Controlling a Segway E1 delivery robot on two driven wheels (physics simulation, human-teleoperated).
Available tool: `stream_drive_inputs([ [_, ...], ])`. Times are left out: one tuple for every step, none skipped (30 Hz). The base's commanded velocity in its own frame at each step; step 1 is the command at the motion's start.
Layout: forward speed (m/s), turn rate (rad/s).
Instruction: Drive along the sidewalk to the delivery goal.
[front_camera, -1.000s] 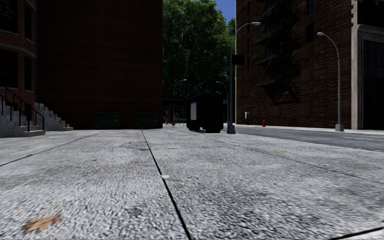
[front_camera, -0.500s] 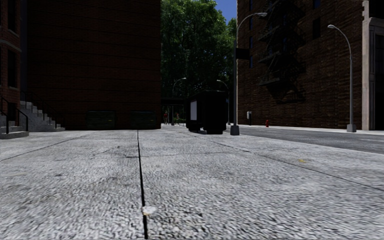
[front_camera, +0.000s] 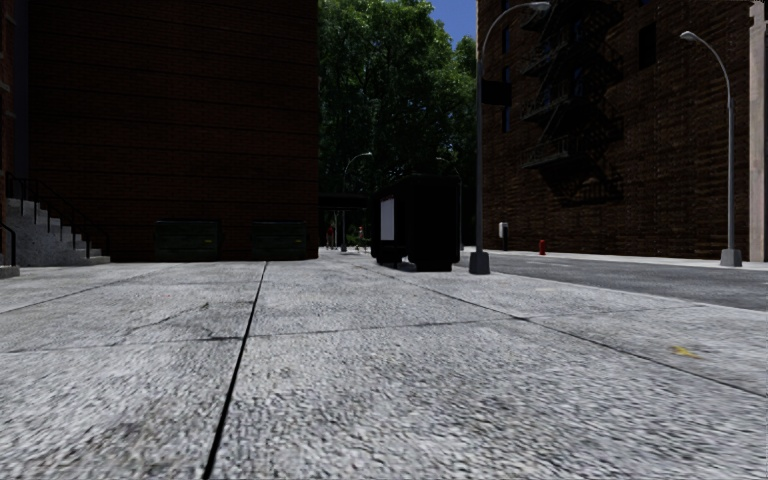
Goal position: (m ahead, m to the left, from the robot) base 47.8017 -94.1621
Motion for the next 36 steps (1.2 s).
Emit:
stream_drive_inputs([
  [2.0,0.0],
  [2.0,0.0],
  [2.0,0.0],
  [2.0,0.0],
  [2.0,0.0],
  [2.0,0.0],
  [2.0,0.0],
  [2.0,0.0],
  [2.0,0.0],
  [2.0,0.0],
  [2.0,0.0],
  [2.0,0.0],
  [2.0,0.0],
  [2.0,0.0],
  [2.0,0.0],
  [2.0,0.0],
  [2.0,0.0],
  [2.0,0.0],
  [2.0,0.0],
  [2.0,0.0],
  [2.0,0.0],
  [2.0,0.0],
  [2.0,0.0],
  [2.0,0.0],
  [2.0,0.0],
  [2.0,0.0],
  [2.0,0.0],
  [2.0,0.0],
  [2.0,0.0],
  [2.0,0.0],
  [2.0,0.0],
  [2.0,0.0],
  [2.0,0.0],
  [2.0,0.0],
  [2.0,0.0],
  [2.0,0.0],
])
